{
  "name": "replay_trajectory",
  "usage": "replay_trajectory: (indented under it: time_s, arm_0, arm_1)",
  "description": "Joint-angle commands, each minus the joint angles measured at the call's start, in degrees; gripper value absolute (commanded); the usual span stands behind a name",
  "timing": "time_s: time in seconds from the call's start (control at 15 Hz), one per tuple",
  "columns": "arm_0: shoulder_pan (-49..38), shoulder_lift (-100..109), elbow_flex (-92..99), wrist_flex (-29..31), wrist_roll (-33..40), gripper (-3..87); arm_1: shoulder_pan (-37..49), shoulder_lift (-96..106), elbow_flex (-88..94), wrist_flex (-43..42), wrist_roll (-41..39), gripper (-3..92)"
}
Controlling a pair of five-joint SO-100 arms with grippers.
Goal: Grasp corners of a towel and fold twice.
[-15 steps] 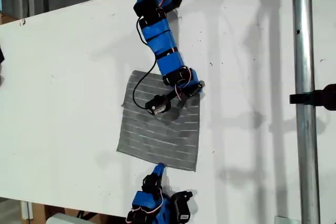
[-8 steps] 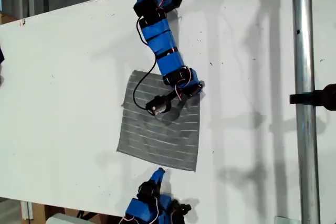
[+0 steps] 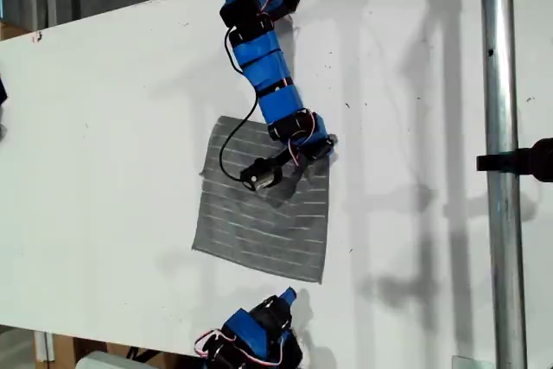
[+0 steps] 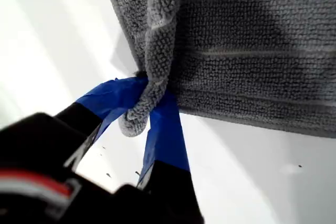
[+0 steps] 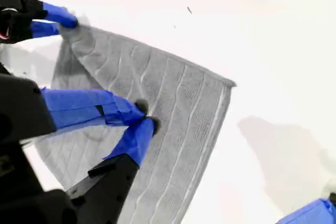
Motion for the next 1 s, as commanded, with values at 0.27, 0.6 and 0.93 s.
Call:
replay_trajectory:
  time_s: [0.27, 0.6, 0.93]
  arm_0:
    - [-4.1, 1.2, 15.0, -9.8, 2.2, 29.9]
    - [-3.3, 1.8, 28.5, -24.2, -3.5, 25.5]
    - [-0.6, -14.9, 24.5, -28.7, -9.3, 25.7]
  arm_1:
    - [-0.5, 3.4, 0.5, -1.2, -0.4, -0.1]
    - [-0.6, 5.7, 2.7, -1.1, -1.6, -0.1]
    - [0.1, 7.0, 2.7, -0.9, -1.8, -0.1]
